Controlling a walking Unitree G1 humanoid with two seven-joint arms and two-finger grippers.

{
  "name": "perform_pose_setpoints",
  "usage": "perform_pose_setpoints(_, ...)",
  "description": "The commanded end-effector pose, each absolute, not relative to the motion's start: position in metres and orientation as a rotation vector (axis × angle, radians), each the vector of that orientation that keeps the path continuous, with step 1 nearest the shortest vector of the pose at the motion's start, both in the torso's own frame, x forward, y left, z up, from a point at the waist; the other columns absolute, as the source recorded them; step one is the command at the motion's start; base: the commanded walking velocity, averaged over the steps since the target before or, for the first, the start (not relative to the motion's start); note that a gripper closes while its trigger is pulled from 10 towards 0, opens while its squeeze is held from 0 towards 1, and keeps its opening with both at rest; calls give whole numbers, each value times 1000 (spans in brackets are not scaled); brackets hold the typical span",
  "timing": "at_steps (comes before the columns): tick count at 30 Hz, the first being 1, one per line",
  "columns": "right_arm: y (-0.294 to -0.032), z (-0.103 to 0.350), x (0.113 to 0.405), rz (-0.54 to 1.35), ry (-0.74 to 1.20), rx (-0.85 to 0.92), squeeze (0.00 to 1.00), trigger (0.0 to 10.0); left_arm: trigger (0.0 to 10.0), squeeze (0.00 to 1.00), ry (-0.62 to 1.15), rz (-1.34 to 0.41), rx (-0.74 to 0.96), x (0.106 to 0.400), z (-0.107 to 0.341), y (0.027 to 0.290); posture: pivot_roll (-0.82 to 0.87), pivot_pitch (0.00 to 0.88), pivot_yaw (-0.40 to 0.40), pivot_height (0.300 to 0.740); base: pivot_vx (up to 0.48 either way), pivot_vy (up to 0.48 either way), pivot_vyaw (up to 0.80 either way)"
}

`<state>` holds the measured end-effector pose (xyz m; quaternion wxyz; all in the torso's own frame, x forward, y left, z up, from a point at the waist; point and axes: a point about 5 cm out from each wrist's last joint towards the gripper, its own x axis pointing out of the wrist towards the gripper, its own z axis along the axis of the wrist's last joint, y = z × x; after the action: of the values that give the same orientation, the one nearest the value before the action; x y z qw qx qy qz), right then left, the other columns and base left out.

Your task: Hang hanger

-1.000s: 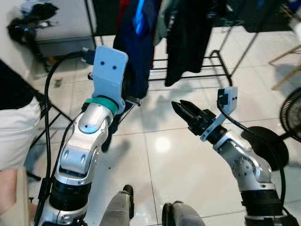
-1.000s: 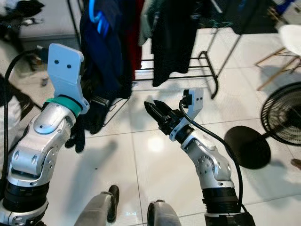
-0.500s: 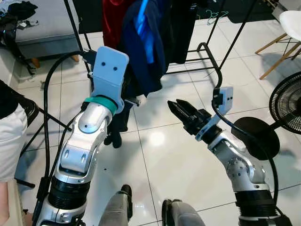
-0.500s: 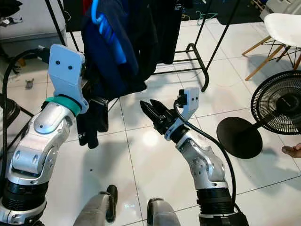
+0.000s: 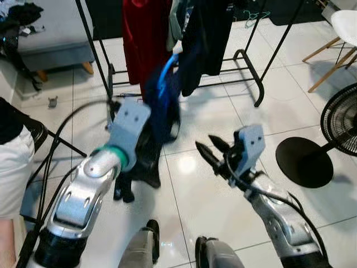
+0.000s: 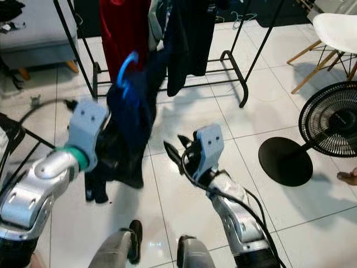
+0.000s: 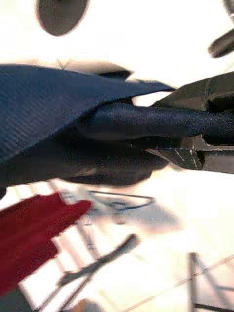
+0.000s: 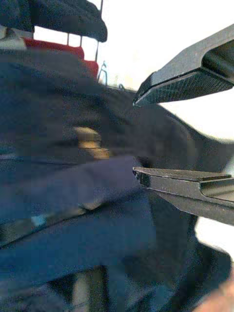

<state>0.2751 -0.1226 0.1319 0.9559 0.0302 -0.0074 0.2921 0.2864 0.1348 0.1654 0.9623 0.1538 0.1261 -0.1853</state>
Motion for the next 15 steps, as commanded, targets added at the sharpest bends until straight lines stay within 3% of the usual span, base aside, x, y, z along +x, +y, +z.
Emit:
perform_pose_setpoints(1, -121, 131, 272, 608, -23, 30, 0, 10000, 10000, 0, 260, -396, 333, 284, 163, 133, -19, 114, 65, 740, 0, 0, 0)
perform_pose_setpoints(5, -122, 145, 290, 426, -133, -47, 0, 10000, 10000, 0, 342, -202, 17, 294, 142, 147, -15, 101, 61, 740, 0, 0, 0)
perform_pose_setpoints(10, -120, 152, 295, 345, -181, -17, 0, 10000, 10000, 0, 242, -98, -43, 299, 148, 152, -8, 91, 47, 740, 0, 0, 0)
perform_pose_setpoints(15, -119, 155, 298, 296, -191, 53, 0, 10000, 10000, 0, 110, -17, 57, 300, 156, 156, -9, 80, 31, 740, 0, 0, 0)
